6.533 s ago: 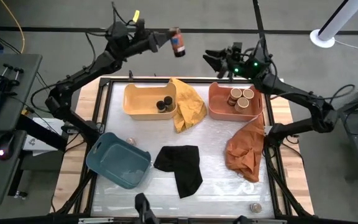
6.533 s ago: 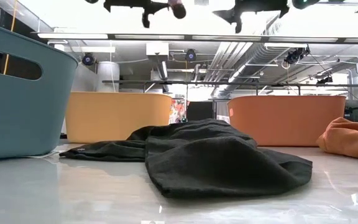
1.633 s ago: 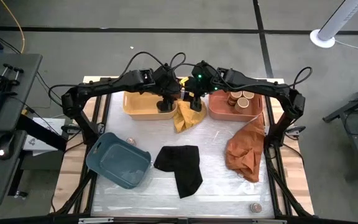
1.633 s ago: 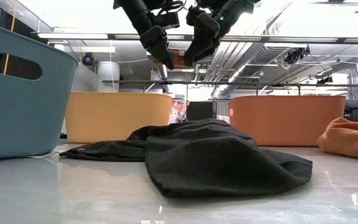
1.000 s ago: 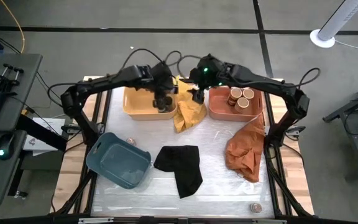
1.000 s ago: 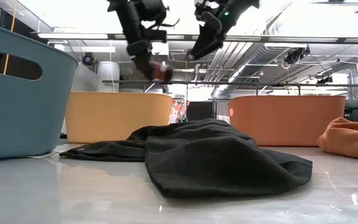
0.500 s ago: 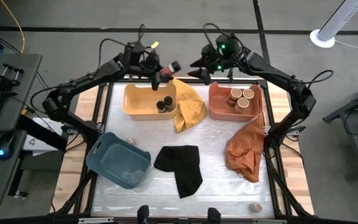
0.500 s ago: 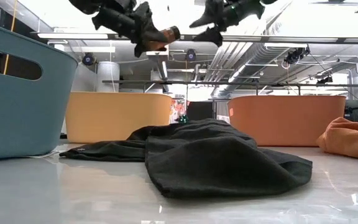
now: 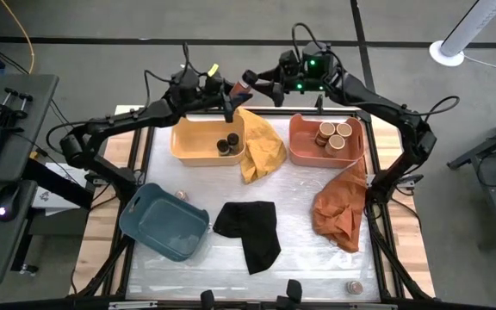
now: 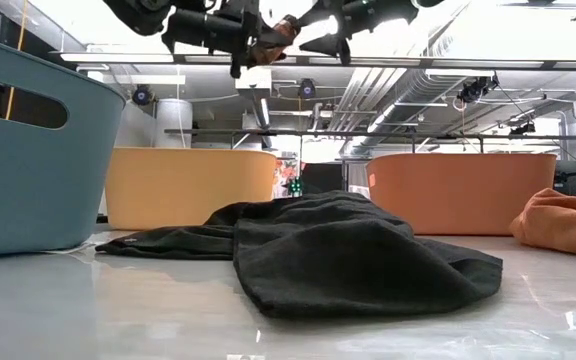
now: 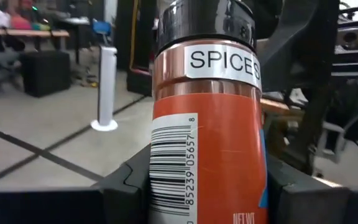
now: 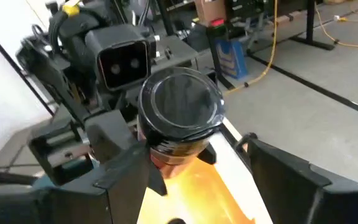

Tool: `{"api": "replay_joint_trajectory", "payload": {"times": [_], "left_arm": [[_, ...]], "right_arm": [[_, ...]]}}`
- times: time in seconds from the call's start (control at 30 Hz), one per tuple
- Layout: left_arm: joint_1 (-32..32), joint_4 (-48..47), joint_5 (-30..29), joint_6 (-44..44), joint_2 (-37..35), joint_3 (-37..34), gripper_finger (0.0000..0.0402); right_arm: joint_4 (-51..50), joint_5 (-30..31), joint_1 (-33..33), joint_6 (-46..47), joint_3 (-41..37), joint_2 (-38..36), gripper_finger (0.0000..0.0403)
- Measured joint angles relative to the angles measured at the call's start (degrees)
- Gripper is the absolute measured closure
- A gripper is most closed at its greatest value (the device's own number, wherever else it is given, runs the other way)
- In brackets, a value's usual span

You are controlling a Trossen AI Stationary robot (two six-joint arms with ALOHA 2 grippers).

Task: Sort spices by type
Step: Put the black spice bottle into the yellow bin

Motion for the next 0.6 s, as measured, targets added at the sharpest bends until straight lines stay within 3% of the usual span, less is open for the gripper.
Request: {"api": "replay_joint_trajectory", "payload": {"times": [0.6], "left_arm": [[-6.1,7.2,-10.2,3.7,0.3,0.0,0.0253]], "right_arm": [[14.8,-2.3,3.9,10.1,-0.1,2.3,0.0141]]}}
